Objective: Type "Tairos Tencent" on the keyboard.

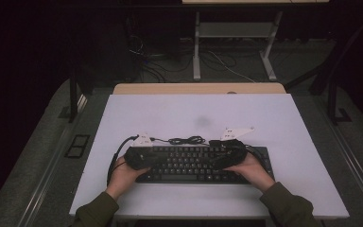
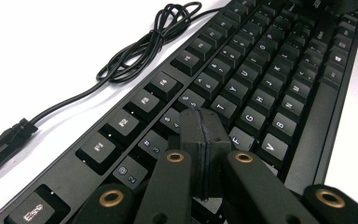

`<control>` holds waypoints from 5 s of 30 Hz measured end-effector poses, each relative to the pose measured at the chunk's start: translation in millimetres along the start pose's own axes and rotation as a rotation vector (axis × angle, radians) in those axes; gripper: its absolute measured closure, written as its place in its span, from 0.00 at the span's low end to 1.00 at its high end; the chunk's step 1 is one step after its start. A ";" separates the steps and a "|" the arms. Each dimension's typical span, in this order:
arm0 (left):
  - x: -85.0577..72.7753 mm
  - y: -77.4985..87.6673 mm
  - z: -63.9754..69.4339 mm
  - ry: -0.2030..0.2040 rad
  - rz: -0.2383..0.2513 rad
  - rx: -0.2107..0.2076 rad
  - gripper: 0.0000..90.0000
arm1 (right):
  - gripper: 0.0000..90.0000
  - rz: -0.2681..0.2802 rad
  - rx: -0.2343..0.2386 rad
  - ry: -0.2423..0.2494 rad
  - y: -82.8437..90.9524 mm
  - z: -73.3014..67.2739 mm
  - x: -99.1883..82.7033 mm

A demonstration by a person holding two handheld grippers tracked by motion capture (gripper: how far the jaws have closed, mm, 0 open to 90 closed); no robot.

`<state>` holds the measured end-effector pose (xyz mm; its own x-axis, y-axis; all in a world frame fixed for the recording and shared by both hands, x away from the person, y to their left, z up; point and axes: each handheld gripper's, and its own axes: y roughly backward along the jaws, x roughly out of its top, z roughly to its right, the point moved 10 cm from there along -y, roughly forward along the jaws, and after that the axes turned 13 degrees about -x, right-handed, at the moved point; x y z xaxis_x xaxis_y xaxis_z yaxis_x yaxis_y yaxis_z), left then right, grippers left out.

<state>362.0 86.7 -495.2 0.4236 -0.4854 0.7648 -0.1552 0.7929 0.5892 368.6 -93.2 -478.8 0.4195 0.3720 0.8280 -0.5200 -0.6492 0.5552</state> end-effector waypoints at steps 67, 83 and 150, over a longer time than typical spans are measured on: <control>2.3 1.0 3.0 0.021 0.024 0.016 0.18 | 0.99 -0.130 0.156 0.134 -29.9 -65.7 -6.5; 2.8 1.5 2.7 0.028 0.031 0.020 0.16 | 0.99 -0.153 0.148 0.157 -36.2 -69.8 -11.2; -4.1 -2.7 32.6 -0.010 -0.013 -0.107 0.99 | 0.23 -0.012 0.018 0.028 -23.8 -20.9 7.3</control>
<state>331.6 74.6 -491.4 0.4158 -0.4995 0.7600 -0.0534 0.8208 0.5687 368.5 -61.1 -484.3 0.4045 0.3981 0.8234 -0.5014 -0.6564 0.5637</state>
